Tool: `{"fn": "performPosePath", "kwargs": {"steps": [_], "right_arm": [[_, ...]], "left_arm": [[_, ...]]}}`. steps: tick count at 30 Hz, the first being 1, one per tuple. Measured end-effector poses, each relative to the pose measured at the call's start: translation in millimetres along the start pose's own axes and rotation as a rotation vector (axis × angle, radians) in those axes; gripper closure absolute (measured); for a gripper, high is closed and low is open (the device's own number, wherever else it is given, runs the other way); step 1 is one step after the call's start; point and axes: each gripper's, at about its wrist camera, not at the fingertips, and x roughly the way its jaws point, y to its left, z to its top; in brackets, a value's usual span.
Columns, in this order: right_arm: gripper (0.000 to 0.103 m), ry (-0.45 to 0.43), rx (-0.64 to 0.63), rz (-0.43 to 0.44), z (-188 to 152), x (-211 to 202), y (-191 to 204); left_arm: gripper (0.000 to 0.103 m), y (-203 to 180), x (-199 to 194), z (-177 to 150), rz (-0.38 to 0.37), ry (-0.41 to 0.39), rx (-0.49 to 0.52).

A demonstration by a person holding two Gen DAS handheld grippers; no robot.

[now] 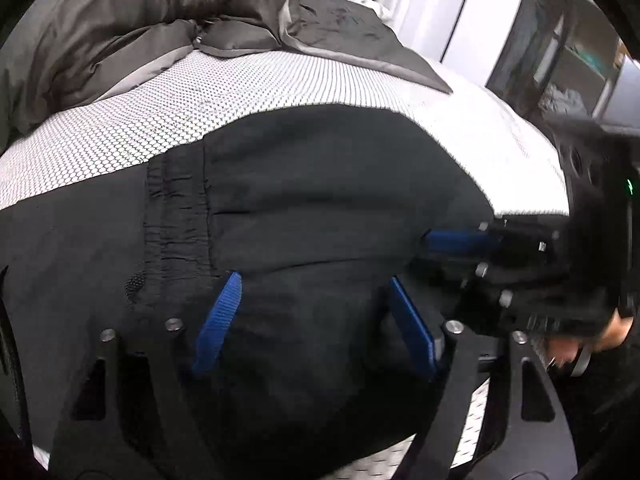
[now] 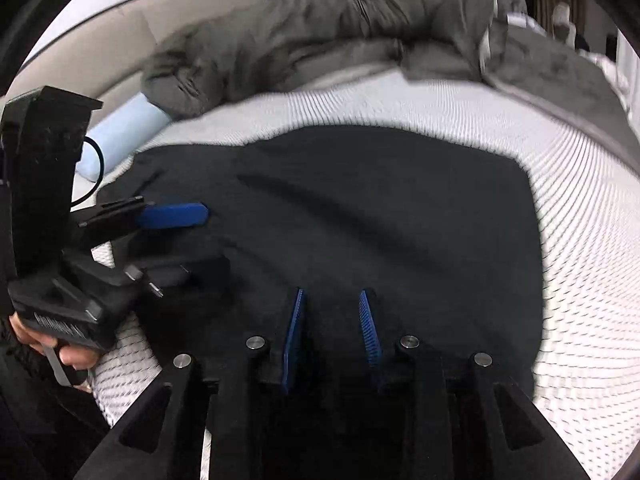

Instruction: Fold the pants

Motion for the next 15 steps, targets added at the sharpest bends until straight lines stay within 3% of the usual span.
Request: {"fn": "performPosePath", "kwargs": {"steps": [2,5,8,12,15], "right_arm": [[0.074,0.003,-0.024,-0.062,0,-2,-9],[0.074,0.006,-0.010,-0.140,-8,-14,-36],[0.073,-0.024,0.046,-0.080,-15,-34,-51],[0.057,-0.093,-0.006,-0.051,-2,-51,-27],[0.057,-0.070,-0.058,-0.038,19,-35,-11]], "left_arm": [[0.036,13,-9,-6,-0.034,-0.017,-0.023],[0.036,26,-24,-21,0.005,-0.026,-0.043],[0.036,26,-42,-20,0.050,-0.045,-0.074],[0.032,6,-61,4,-0.021,-0.146,-0.032],[0.031,-15,-25,32,-0.042,-0.066,0.052]]}}
